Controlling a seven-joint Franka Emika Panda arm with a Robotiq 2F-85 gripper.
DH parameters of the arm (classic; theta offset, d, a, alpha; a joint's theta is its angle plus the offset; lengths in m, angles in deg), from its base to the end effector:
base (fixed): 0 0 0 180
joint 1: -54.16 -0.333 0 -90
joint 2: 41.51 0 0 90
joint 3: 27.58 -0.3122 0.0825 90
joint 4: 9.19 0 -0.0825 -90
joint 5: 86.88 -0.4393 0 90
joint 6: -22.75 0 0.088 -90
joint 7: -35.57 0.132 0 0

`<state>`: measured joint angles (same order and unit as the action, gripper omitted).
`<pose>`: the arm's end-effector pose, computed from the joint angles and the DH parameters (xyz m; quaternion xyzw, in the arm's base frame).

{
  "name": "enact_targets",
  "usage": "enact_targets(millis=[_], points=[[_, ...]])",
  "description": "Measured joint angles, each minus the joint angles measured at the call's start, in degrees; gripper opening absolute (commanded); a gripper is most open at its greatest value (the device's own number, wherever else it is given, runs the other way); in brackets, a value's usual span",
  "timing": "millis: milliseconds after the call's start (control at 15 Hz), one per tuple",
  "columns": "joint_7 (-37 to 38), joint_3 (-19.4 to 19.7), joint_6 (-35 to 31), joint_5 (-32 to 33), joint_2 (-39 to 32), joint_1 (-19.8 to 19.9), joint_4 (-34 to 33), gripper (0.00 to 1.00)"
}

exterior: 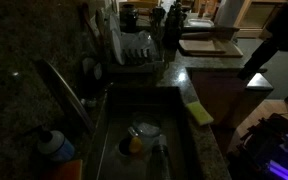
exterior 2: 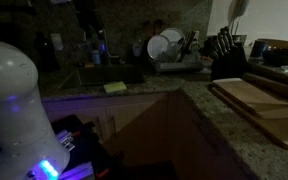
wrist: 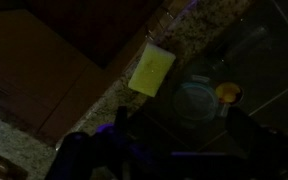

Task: Open the tap

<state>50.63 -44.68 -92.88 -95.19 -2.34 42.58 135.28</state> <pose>0.3705 0.2131 0.4637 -0.9941 -0.0677 -0.0847 0.0038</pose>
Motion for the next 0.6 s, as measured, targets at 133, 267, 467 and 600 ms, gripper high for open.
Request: enact_targets(millis=[133,267,467,600], points=[[0.0,0.0,0.0,0.0,0.0,0.0,0.0,1.0],[-0.15,0.23,0.04,-0.19,-0.54,-0.03,0.1,1.0],[-3.48,1.05,-3.56,-1.38,-6.54,-0.08,0.44,1.0],[-6.62,0.1,-10.89,-1.03,-13.94,-0.14,-0.14,1.0]])
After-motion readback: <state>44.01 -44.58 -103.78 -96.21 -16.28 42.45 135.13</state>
